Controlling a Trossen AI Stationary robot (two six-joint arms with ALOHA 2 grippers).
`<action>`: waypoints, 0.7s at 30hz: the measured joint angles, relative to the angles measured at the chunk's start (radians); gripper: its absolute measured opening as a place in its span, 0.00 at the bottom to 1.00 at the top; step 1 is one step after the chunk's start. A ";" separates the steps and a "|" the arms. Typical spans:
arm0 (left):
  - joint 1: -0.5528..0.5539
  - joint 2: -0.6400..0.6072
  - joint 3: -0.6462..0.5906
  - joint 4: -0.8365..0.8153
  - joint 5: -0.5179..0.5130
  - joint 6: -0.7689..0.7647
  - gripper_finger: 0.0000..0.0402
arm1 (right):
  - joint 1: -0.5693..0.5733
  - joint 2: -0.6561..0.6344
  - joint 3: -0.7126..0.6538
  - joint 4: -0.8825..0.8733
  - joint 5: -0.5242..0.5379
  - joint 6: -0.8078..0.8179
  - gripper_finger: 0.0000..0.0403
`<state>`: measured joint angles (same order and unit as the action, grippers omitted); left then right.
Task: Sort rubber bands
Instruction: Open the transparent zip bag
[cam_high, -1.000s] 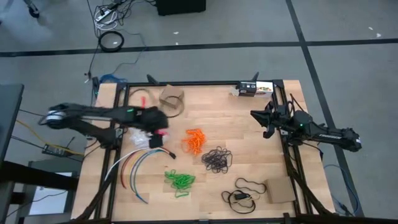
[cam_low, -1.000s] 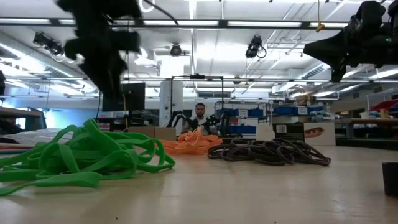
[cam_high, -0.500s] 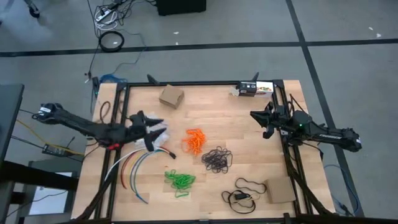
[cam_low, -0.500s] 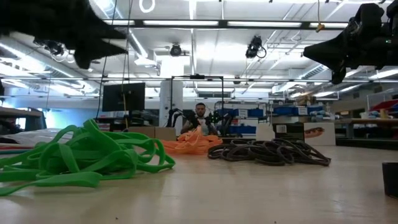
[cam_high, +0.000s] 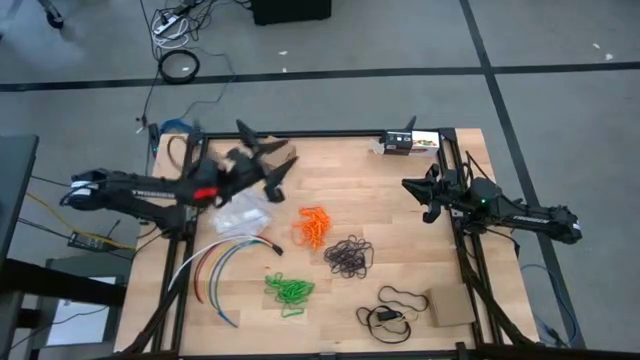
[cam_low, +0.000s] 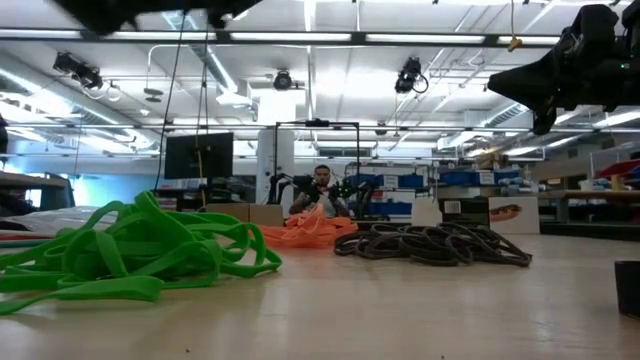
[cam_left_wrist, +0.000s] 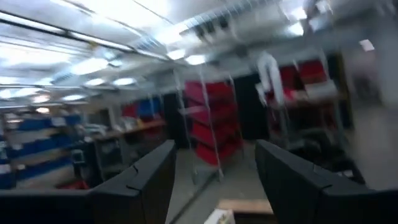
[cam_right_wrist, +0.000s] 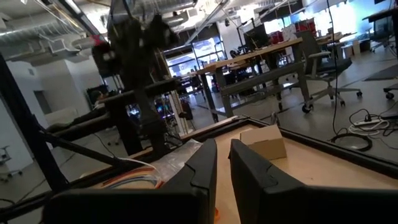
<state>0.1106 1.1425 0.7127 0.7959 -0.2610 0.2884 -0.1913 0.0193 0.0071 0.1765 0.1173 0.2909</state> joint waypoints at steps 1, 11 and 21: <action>0.019 0.014 0.076 -0.115 0.049 0.000 0.56 | 0.000 0.000 0.000 0.000 0.000 0.001 0.09; 0.118 0.236 0.663 -1.239 0.203 0.064 0.56 | 0.000 0.000 0.000 -0.010 0.000 0.000 0.09; 0.077 0.270 0.406 -1.604 0.321 -0.079 0.56 | 0.000 0.000 0.000 -0.016 0.000 -0.003 0.09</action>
<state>0.1875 1.4124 1.1191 -0.8077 0.0598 0.2093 -0.1913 0.0195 0.0071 0.1600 0.1173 0.2878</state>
